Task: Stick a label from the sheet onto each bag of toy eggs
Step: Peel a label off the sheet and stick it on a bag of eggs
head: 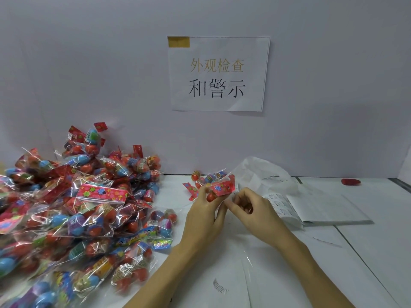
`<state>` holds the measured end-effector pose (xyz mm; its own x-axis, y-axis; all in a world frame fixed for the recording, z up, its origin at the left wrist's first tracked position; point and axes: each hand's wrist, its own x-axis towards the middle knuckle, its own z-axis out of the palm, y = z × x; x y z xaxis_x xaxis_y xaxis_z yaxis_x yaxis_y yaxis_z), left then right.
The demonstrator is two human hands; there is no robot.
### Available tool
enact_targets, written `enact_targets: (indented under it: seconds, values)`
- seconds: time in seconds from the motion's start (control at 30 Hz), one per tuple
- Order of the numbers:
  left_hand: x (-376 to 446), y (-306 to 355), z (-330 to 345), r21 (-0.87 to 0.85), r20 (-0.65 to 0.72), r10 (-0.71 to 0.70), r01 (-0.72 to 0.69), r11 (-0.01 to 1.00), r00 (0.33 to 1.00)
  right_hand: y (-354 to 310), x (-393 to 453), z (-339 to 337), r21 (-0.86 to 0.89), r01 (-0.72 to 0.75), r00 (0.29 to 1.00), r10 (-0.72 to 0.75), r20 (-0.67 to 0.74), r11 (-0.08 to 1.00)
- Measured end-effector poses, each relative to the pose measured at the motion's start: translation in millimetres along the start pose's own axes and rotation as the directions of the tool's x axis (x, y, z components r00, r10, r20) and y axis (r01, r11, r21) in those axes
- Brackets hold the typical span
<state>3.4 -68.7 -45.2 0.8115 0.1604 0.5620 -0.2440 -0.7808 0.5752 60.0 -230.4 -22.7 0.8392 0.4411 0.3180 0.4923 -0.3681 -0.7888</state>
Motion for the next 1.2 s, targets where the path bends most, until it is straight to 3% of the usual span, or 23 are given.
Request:
enact_targets:
  seconds: [0.13, 0.37, 0.67, 0.8, 0.9, 1.03, 1.1, 1.2]
  values:
    - [0, 0, 1, 0.016, 0.026, -0.027, 0.027, 1.0, 0.999, -3, 0, -3, 0.049, -0.013, 0.999, 0.011, 0.053, 0.999]
    - [3, -2, -1, 0.039, 0.044, -0.017, 0.015, 0.999, 0.999, -7, 1, -16, 0.351, -0.14, 0.983, 0.087, 0.163, 0.926]
    - [4, -2, -7, 0.024, 0.075, -0.014, 0.012, 1.0, 0.997, -6, 2, -21, 0.471, -0.277, 0.958, 0.205, 0.2, 0.837]
    - [11, -2, -16, -0.217, 0.145, -0.132, 0.162, 0.963, 0.981, -7, 8, -26, 0.724, -0.293, 0.919, 0.393, 0.034, 0.624]
    - [16, -8, -23, -0.287, 0.271, -0.241, 0.317, 0.904, 0.932, -5, 10, -35, 0.852, -0.24, 0.908, 0.418, 0.028, 0.465]
    - [23, -8, -37, -0.509, 0.506, -0.213, 0.488, 0.709, 0.836, -9, 8, -32, 0.836, -0.194, 0.943, 0.333, 0.014, 0.514]
    - [23, -5, -38, -0.598, 0.44, -0.229, 0.474, 0.647, 0.868, -10, 6, -27, 0.805, -0.181, 0.953, 0.304, 0.001, 0.565]
    - [20, -1, -38, -0.623, 0.306, -0.23, 0.377, 0.685, 0.924, -11, 6, -23, 0.776, -0.198, 0.939, 0.344, -0.026, 0.598]
